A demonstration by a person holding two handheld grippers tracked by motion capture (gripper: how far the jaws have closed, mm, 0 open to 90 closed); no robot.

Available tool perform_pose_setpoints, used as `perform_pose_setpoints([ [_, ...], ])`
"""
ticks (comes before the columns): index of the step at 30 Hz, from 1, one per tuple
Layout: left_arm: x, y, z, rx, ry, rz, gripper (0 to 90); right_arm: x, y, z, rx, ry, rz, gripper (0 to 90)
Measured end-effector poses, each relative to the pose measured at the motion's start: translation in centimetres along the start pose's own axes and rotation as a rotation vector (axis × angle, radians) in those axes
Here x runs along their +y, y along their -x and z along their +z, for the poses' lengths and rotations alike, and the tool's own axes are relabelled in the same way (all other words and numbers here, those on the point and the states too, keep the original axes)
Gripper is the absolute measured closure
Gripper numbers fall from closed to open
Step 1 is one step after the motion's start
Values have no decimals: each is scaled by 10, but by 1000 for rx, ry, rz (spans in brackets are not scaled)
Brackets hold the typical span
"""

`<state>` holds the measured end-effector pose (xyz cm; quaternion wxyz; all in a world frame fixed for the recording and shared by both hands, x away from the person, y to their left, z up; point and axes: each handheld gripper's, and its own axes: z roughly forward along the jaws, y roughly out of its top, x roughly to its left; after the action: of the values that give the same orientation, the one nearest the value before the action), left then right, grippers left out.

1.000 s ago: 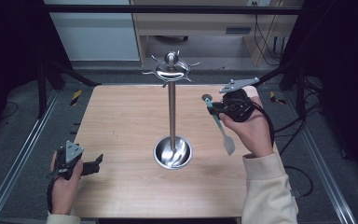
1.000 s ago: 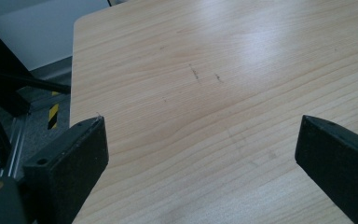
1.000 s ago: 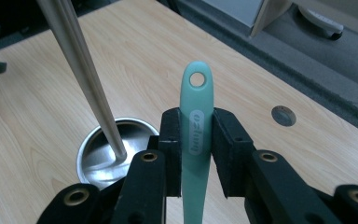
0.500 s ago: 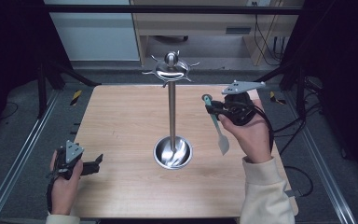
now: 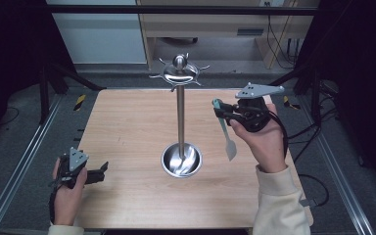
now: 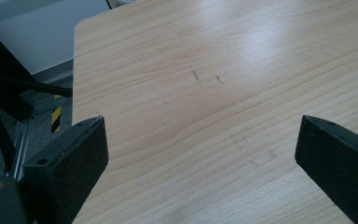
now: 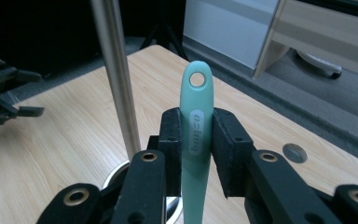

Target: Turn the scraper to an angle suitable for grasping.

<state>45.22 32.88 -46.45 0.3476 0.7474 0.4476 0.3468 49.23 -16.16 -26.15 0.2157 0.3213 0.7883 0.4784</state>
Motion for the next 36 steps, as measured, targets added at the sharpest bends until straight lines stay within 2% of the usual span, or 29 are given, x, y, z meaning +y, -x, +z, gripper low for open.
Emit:
perform_pose_setpoints([
  [13,0,1,0,-1,-3,3,24,8,-11,-8,34,48,-21,743],
  [20,0,1,0,0,-3,5,24,12,-16,-15,57,104,-20,743],
  [29,0,1,0,-2,-4,9,24,15,-22,-18,61,135,-29,743],
  [36,0,1,0,-3,-5,8,23,16,-25,-19,59,184,-26,743],
])
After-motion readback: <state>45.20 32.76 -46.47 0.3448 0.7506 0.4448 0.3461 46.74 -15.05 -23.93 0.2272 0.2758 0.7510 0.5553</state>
